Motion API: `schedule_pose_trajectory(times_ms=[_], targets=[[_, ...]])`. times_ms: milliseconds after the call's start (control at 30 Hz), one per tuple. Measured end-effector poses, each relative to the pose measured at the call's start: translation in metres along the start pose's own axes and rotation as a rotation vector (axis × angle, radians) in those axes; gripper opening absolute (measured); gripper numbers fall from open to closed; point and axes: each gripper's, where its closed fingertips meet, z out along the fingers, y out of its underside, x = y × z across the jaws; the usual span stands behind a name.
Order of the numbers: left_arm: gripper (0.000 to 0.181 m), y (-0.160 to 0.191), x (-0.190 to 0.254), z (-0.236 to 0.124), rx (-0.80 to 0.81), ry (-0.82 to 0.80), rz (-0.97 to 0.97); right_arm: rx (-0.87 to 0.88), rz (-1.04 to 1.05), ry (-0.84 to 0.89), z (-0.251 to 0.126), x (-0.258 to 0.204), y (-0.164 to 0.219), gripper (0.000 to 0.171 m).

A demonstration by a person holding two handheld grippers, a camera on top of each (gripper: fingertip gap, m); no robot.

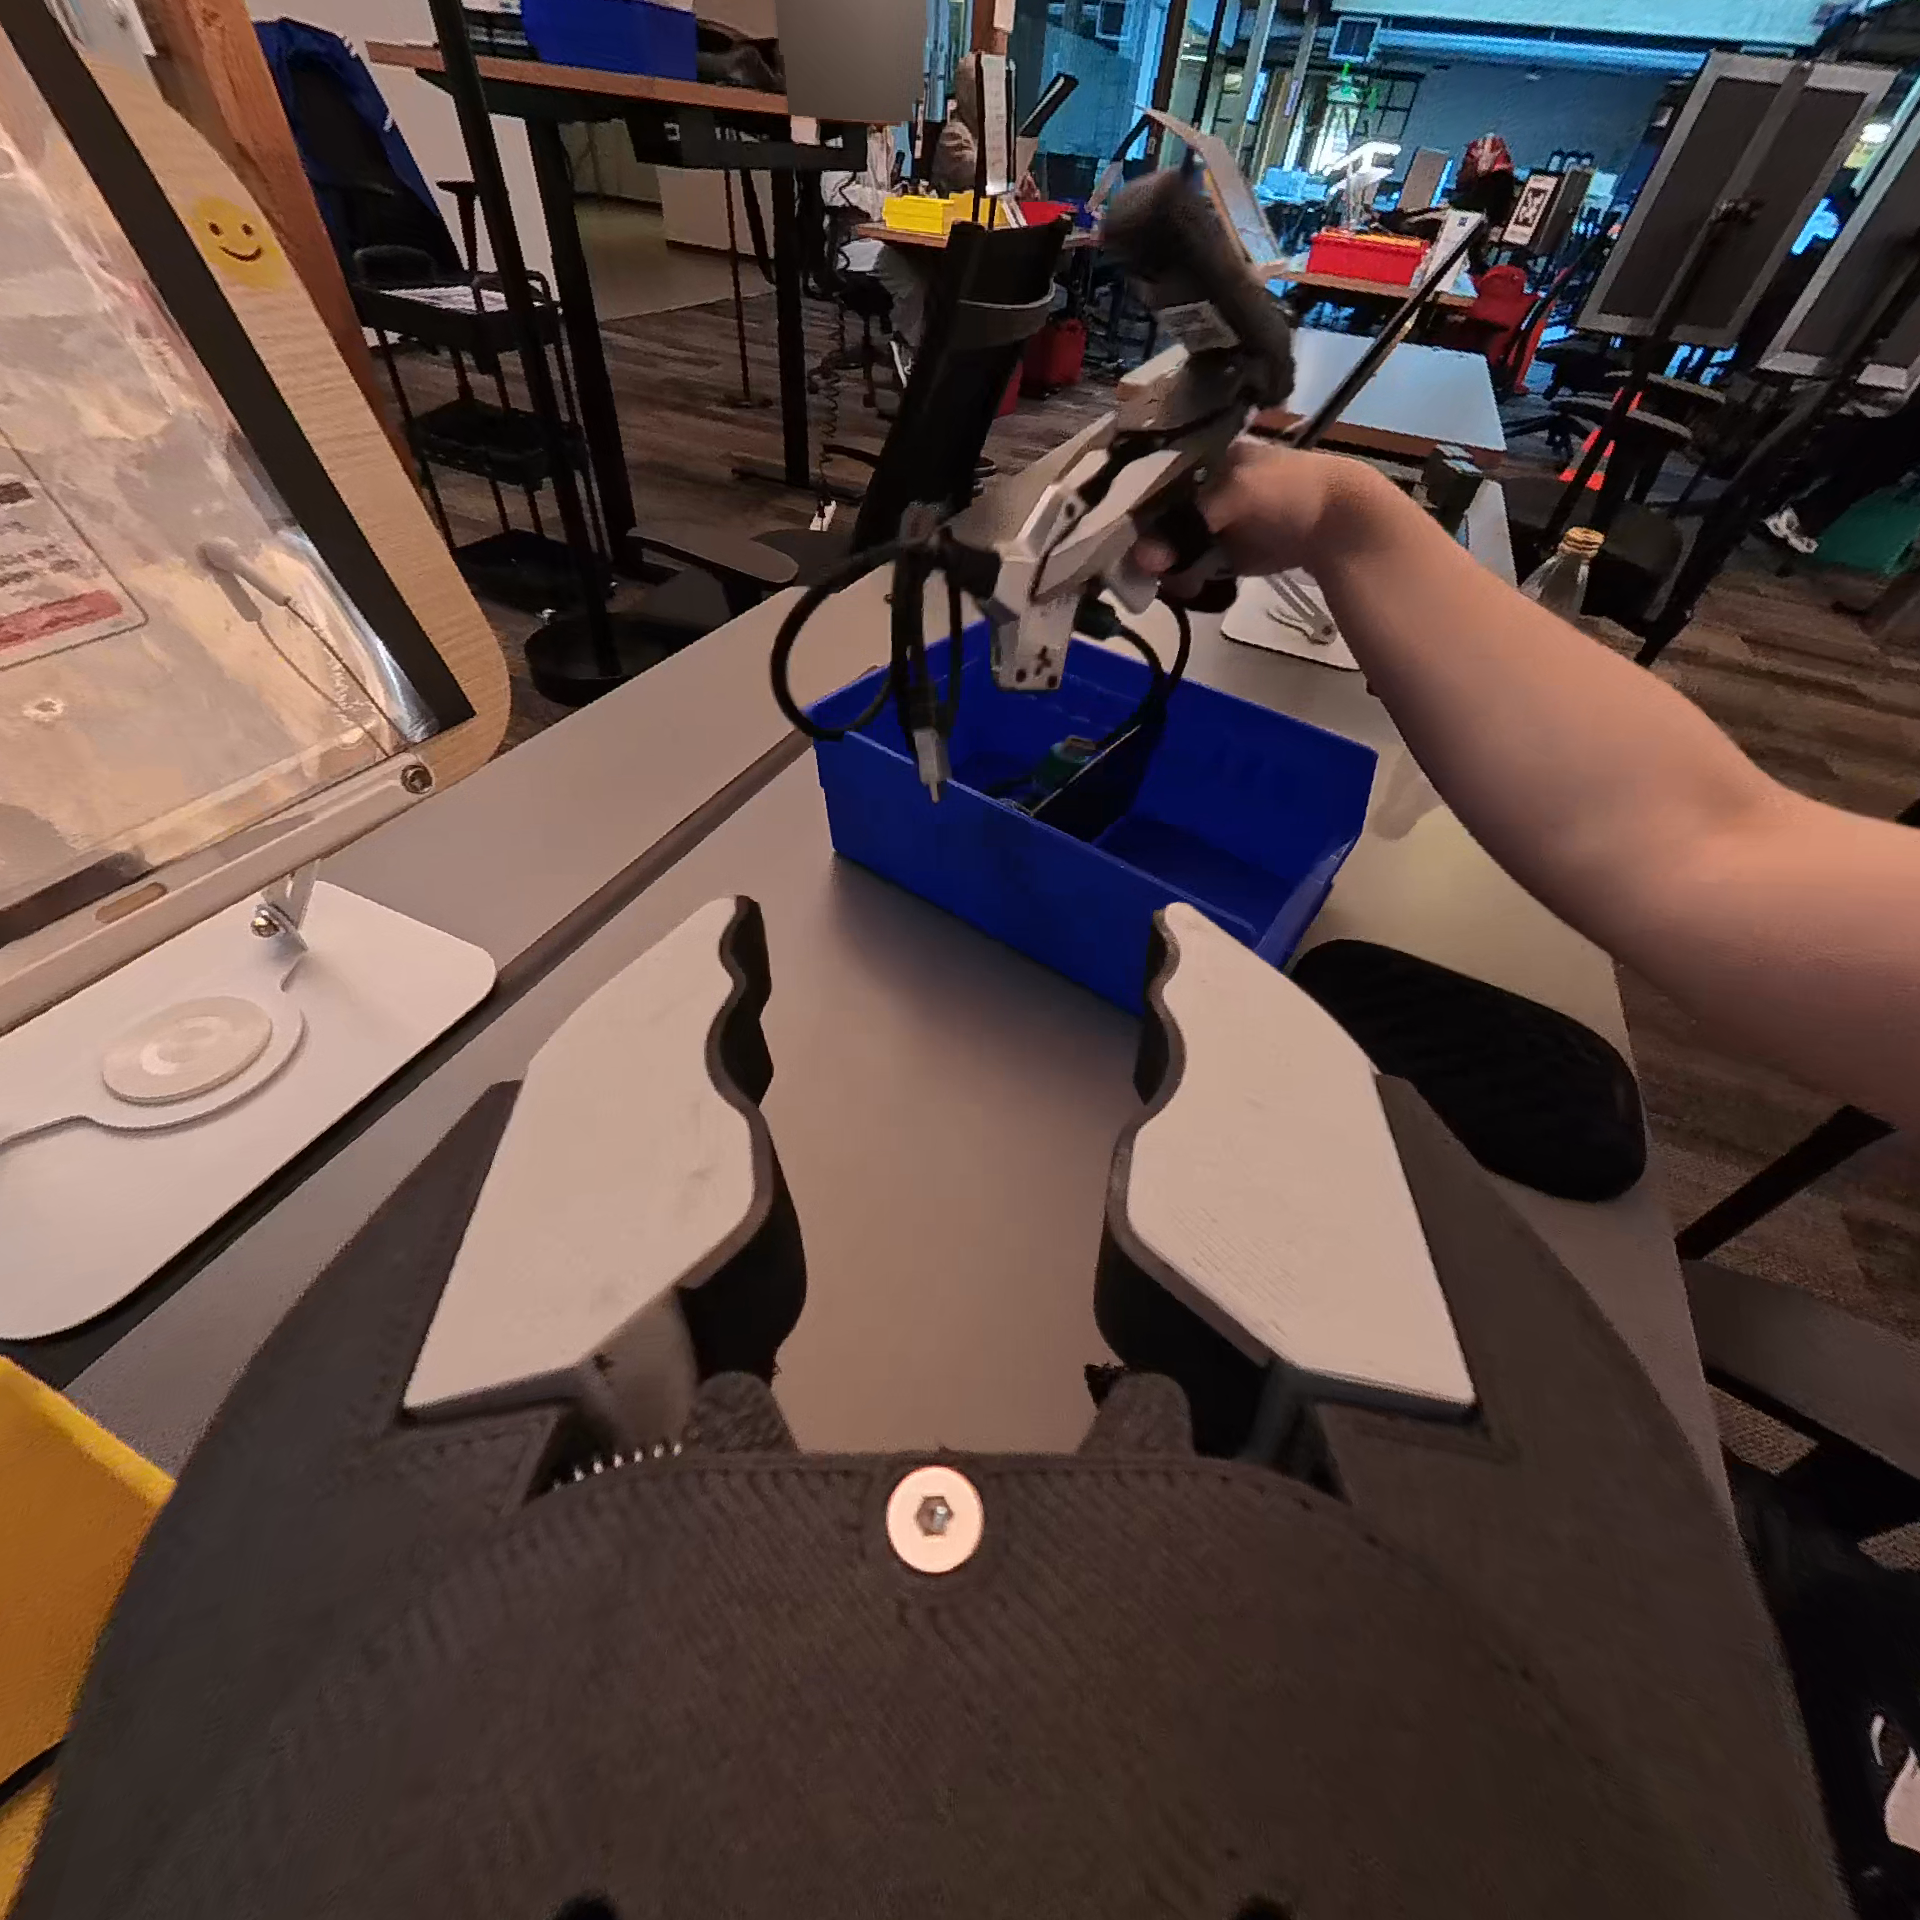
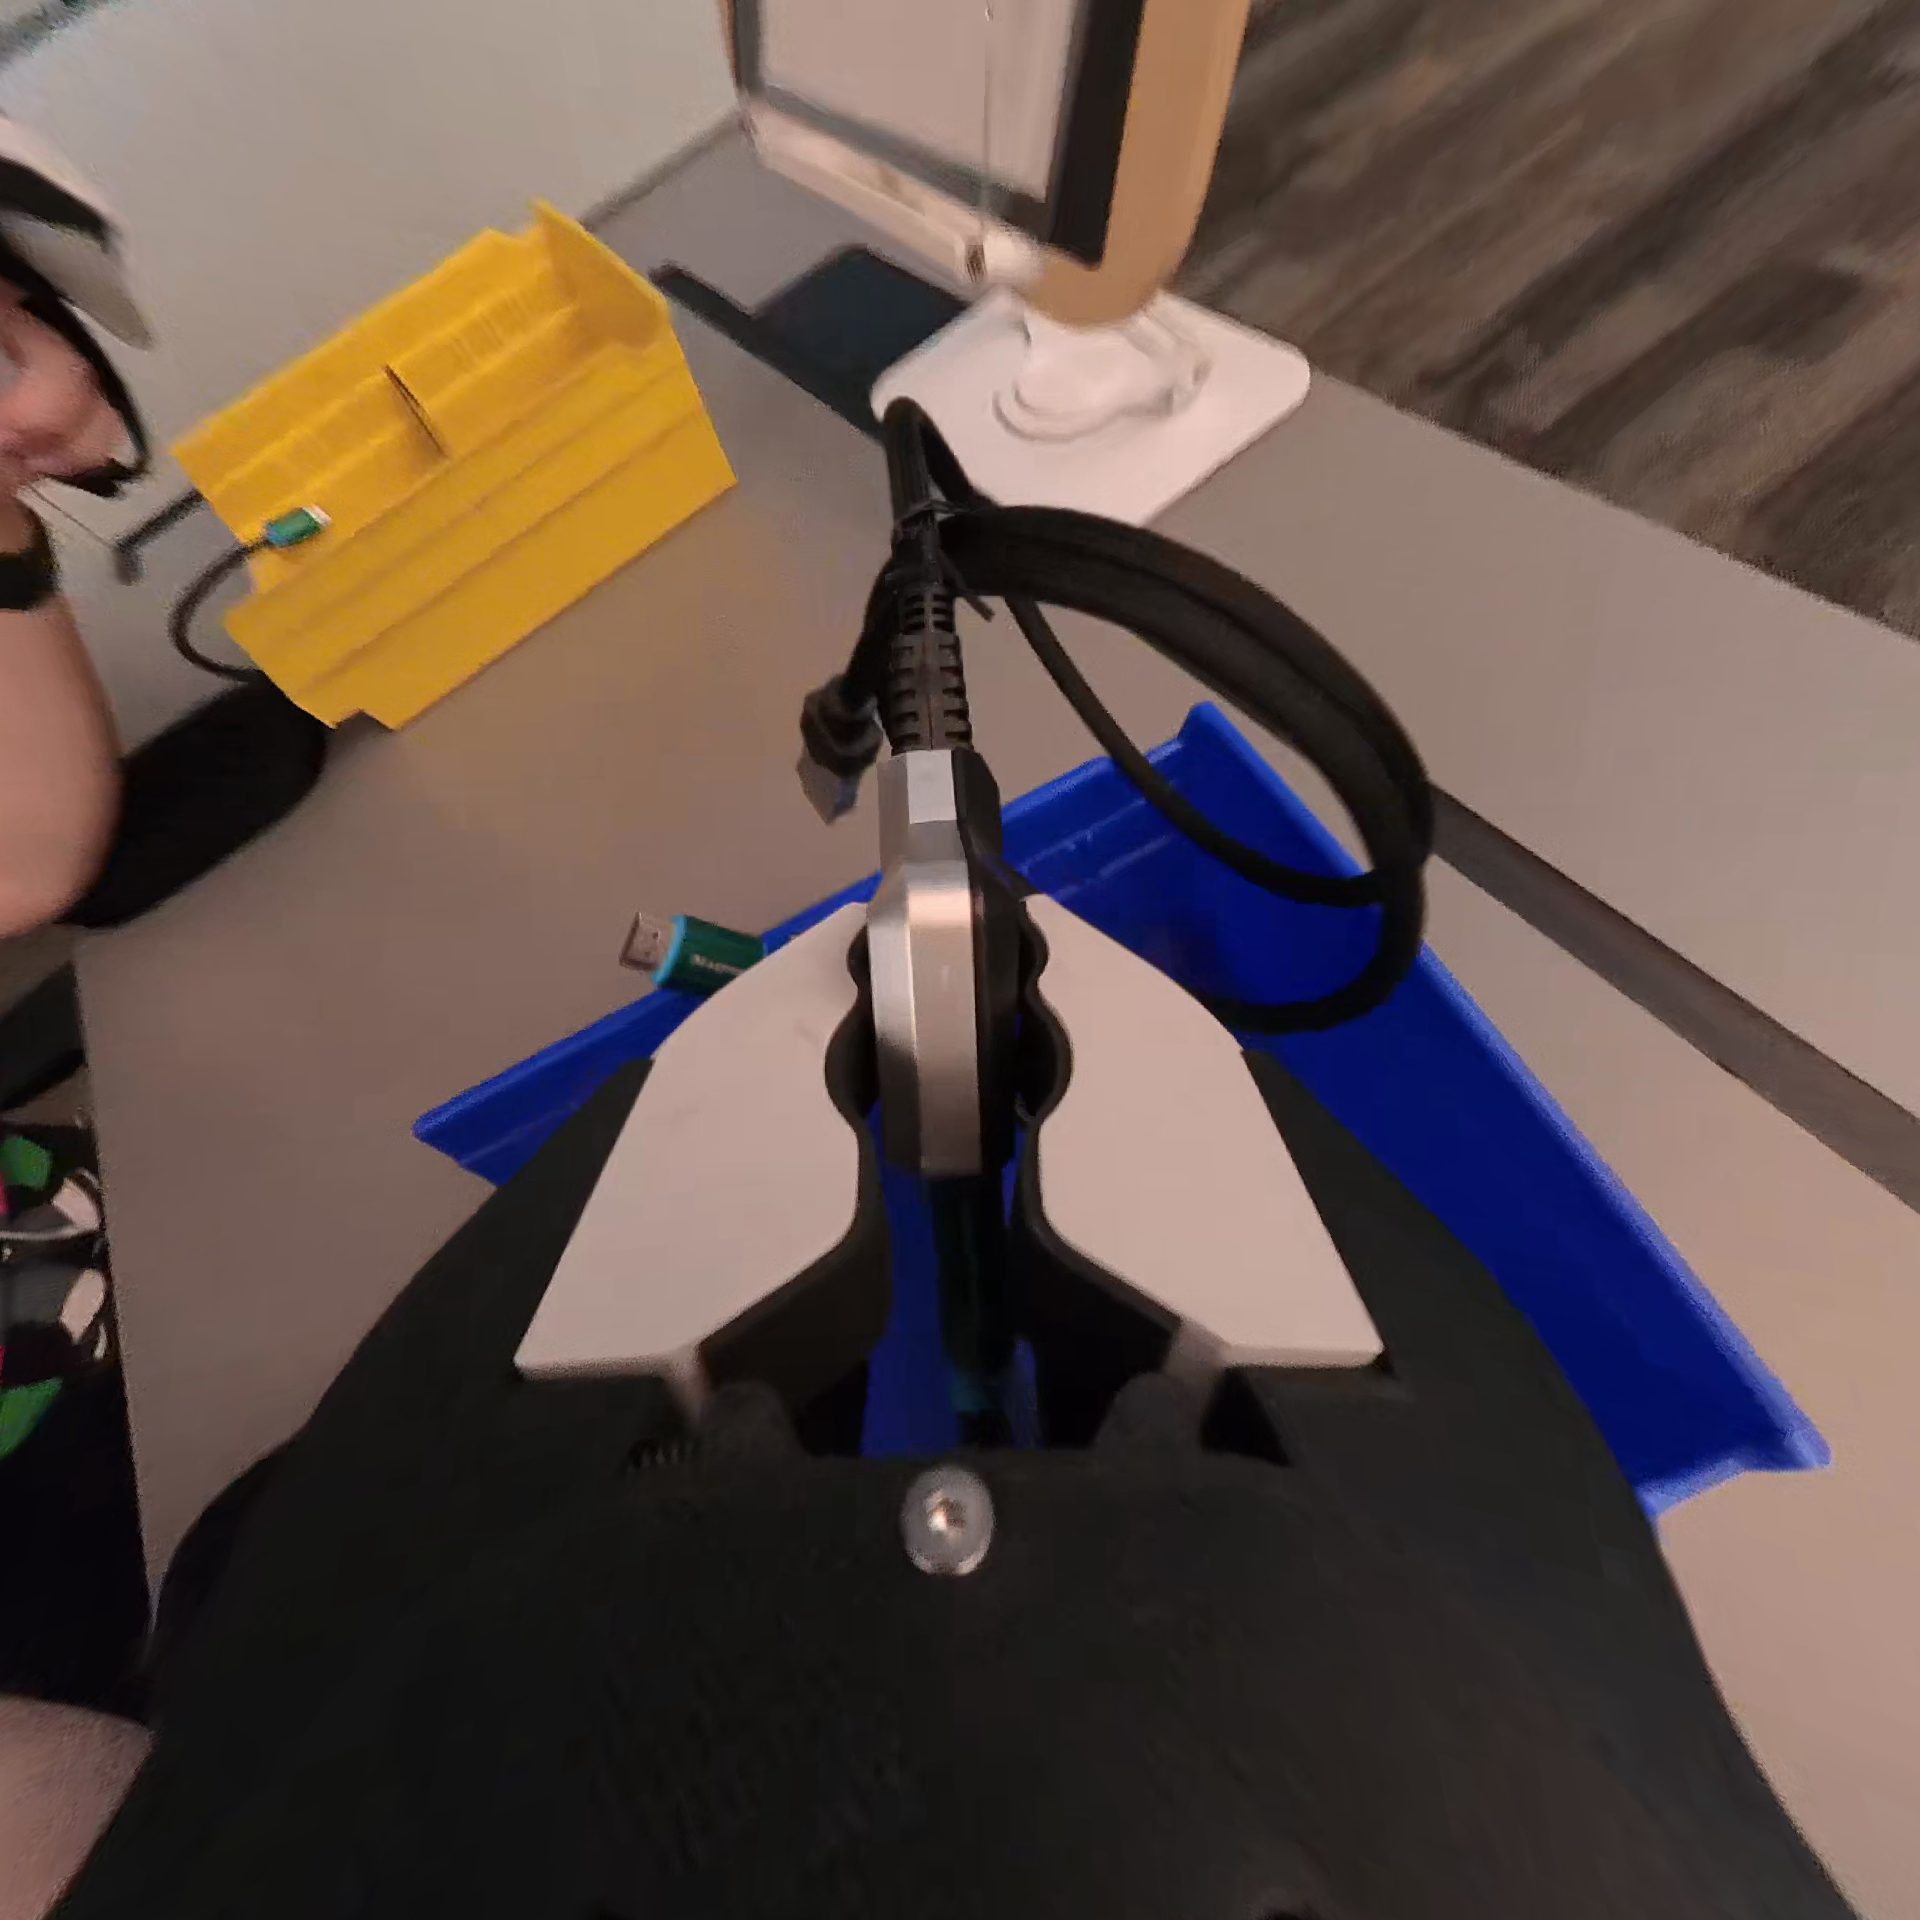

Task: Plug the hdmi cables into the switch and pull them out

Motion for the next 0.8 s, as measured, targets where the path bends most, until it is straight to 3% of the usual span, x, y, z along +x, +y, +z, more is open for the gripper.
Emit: schedule_pose_trajectory(times_ms=[300, 567, 700, 800], targets=[[0.068, 0.003, 0.008, 0.008, -0.018, 0.028, 0.002, -0.173, -0.092, -0.015, 0.033, 0.020, 0.018, 0.024], [0.069, 0.007, 0.016, 0.015, -0.045, 0.045, 0.010, -0.029, -0.113, -0.064, 0.032, 0.017, 0.026, 0.024], [0.070, 0.000, 0.015, 0.007, -0.019, 0.037, 0.011, -0.036, -0.202, 0.001, 0.026, 0.012, 0.022, 0.027], [0.070, -0.007, 0.008, -0.007, 0.008, 0.013, 0.001, 0.017, -0.277, 0.139, 0.001, 0.006, 0.011, 0.028]])
